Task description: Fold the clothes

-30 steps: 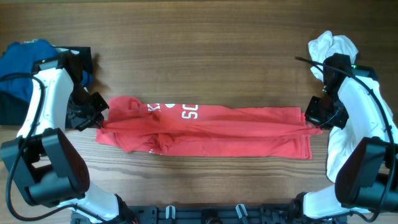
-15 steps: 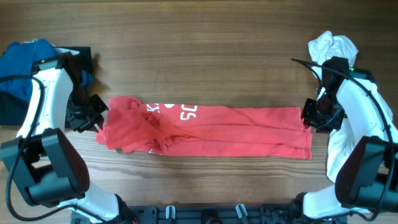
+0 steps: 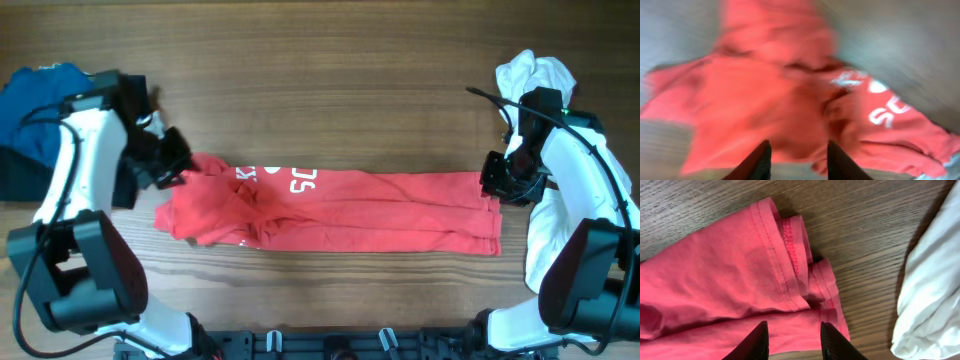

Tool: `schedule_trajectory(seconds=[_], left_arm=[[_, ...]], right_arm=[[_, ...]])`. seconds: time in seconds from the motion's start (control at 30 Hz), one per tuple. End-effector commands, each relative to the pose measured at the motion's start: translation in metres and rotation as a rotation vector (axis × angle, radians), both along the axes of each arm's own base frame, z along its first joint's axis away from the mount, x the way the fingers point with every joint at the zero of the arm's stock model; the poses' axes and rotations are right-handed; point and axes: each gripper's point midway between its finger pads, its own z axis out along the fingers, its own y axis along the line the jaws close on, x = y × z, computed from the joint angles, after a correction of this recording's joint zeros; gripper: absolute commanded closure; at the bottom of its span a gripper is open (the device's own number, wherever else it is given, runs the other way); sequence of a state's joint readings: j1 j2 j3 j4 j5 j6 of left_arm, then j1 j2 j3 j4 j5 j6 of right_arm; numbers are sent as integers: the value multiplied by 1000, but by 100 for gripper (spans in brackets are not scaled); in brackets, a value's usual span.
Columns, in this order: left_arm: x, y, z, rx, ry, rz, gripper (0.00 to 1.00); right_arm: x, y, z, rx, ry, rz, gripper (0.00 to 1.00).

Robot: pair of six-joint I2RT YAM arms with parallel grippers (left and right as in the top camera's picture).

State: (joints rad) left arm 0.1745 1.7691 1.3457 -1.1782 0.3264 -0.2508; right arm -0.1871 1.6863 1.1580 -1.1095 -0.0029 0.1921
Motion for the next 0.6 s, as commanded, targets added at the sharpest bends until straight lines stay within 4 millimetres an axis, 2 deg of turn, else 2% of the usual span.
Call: schedule_trajectory(seconds=[0.0, 0.07, 0.13, 0.2, 0.4, 0.47, 0.57], left_arm=[[7, -44, 7, -21, -53, -103, 63], [2, -44, -1, 71, -2, -47, 59], [-2, -45, -8, 86, 24, -28, 59], [-14, -36, -24, 140, 92, 42, 59], [-17, -33, -49, 163, 102, 56, 60], [-12, -34, -58, 162, 92, 45, 67], [-13, -38, -65, 164, 109, 32, 86]], right_arm=[[0, 2, 2, 20, -17, 8, 66], [-2, 2, 3, 22, -13, 24, 65], [-2, 2, 3, 22, -13, 24, 65], [-2, 2, 3, 22, -13, 24, 65], [-2, 2, 3, 22, -11, 24, 65], [-2, 2, 3, 22, -11, 24, 65], [-2, 2, 3, 22, -12, 24, 65]])
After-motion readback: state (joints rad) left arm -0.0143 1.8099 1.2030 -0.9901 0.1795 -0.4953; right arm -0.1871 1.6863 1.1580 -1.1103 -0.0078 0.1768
